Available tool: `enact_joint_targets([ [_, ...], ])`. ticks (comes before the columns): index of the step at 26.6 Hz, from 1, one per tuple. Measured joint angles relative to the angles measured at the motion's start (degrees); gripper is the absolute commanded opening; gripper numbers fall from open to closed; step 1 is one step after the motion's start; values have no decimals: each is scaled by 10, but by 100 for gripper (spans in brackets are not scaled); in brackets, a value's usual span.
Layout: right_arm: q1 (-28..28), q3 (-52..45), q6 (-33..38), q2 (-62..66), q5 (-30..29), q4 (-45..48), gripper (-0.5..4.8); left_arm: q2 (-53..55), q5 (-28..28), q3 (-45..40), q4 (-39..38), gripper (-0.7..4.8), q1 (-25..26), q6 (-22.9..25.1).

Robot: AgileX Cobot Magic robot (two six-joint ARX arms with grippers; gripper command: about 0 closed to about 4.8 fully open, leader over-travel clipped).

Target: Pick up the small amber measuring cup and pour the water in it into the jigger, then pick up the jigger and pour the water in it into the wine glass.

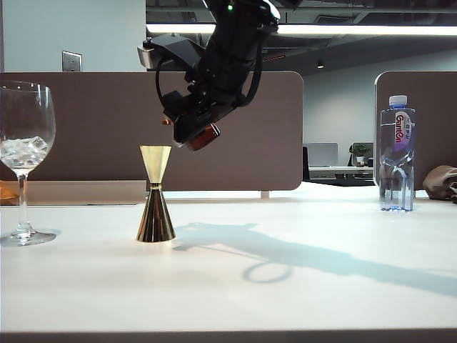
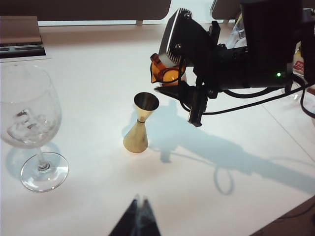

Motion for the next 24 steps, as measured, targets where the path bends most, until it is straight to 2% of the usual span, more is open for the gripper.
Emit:
enact_joint_targets([
  [9, 0, 0, 0, 5, 0, -5, 0, 0, 0, 0, 0, -2, 0, 0],
  [24, -1, 0, -115, 5, 30, 6, -1, 0, 0, 0, 0, -2, 0, 0],
])
